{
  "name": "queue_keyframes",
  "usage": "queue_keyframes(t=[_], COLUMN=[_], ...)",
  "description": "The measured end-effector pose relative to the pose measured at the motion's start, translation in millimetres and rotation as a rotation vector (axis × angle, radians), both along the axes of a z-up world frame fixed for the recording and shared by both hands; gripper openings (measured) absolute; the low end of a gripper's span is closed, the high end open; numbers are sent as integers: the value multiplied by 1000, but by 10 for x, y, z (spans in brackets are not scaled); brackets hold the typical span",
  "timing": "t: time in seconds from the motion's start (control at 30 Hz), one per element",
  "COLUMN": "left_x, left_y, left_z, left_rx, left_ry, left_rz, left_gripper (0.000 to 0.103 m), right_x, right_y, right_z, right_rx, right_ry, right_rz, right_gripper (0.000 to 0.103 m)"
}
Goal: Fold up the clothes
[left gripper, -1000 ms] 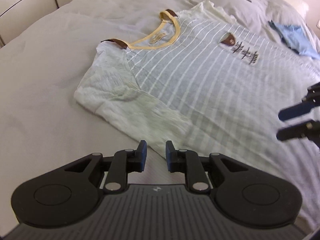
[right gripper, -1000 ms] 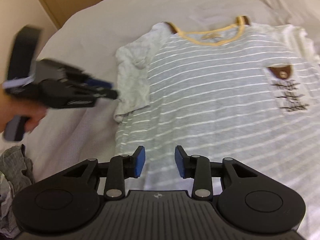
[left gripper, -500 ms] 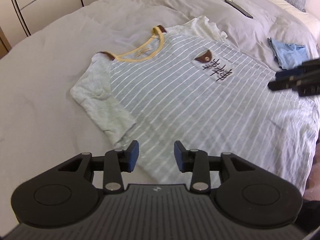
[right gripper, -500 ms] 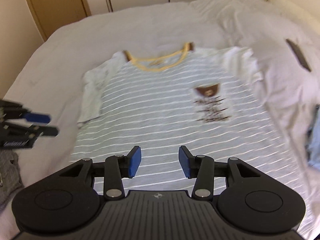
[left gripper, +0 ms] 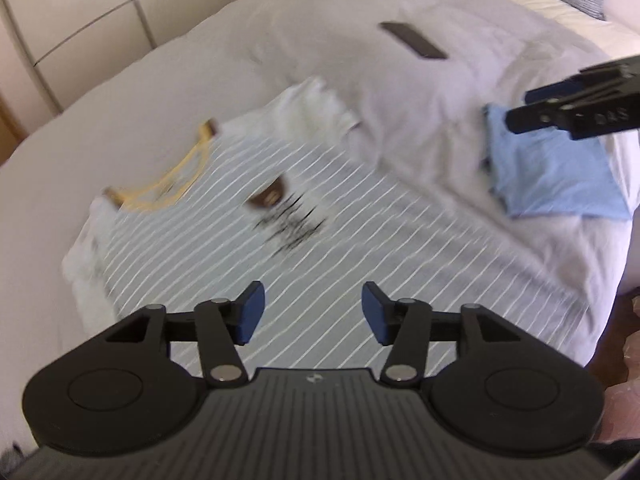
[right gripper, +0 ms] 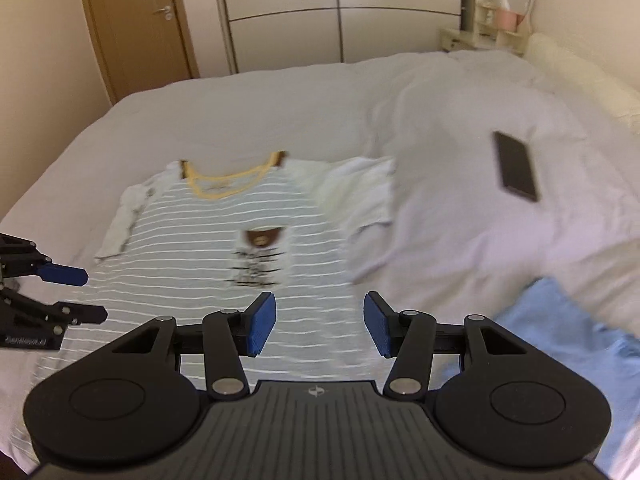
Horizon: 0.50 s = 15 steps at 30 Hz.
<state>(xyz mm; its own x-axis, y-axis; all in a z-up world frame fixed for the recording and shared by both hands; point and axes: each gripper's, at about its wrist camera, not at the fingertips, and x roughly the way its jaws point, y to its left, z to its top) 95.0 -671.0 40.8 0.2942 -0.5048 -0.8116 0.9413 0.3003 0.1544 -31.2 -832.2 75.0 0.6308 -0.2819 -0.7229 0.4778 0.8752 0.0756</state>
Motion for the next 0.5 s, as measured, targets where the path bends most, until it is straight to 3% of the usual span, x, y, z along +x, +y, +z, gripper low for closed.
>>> queue_keyframes(t=[0.17, 0.4, 0.5], left_x=[-204, -177, -224], left_y=[-493, -1174, -1520], left_z=[-31, -250, -349], left_rx=[-9, -21, 12], left_ry=[-107, -93, -138], left_rz=[-77, -61, -46], left_gripper=[49, 49, 50], right_x=[-156, -118, -54], right_y=[-523, -1129, -1409], right_z=[122, 282, 220], right_rx=[34, 51, 58], right_ry=[-2, 11, 25], right_rz=[-66, -62, -20], right_gripper=[51, 51, 51])
